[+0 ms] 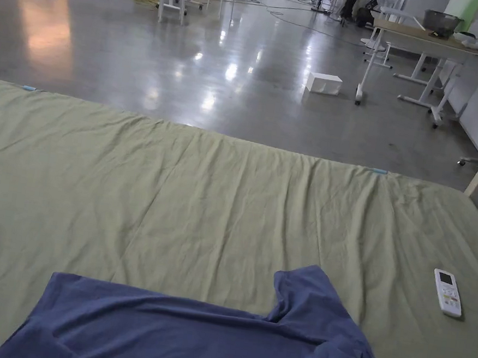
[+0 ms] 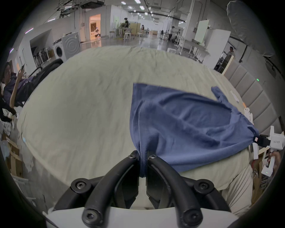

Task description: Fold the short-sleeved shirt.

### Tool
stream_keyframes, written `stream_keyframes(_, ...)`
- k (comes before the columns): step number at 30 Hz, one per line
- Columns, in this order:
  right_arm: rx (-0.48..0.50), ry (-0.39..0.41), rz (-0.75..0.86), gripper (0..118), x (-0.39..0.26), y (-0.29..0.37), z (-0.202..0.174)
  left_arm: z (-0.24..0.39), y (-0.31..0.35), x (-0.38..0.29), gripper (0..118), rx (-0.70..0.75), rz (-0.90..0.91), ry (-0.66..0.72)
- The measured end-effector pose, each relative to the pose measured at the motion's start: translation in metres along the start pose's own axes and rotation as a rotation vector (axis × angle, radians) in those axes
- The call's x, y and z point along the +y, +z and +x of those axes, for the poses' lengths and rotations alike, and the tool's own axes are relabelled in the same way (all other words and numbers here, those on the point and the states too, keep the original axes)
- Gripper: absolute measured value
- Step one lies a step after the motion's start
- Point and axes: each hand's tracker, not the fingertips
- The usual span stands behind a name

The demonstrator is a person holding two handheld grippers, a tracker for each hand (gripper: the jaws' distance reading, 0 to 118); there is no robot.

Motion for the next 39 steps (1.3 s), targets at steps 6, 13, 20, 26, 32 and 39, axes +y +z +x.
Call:
stream_keyframes(6, -0.027, 0.013, -0.065, 7, -0.039, -0.015, -0.010, -0.010, -0.026, -0.040, 8, 0.025, -0.049, 0.021)
stream_keyframes(13, -0.073, 0.054, -0.053, 7, -0.046, -0.031, -0.020, -0.007, -0.048, -0.046, 8, 0.064, -0.068, -0.033)
stream_keyframes(20, -0.166, 0.084, -0.010, 55, -0.041, -0.028, -0.031, 0.000, -0.038, -0.035, 31, 0.084, -0.063, -0.057)
stream_keyframes(26, -0.189, 0.088, 0.259, 78, -0.001, 0.006, -0.050, 0.023, -0.019, 0.000, 66, 0.032, 0.155, -0.059)
stream_keyframes(32, -0.178, 0.023, 0.592, 82, 0.037, 0.032, -0.077, 0.067, 0.003, 0.036, 66, 0.036, 0.416, -0.091)
stream_keyframes(39, -0.164, 0.038, 0.857, 63, 0.064, 0.055, -0.104, 0.101, 0.037, 0.053, 48, 0.075, 0.691, -0.097)
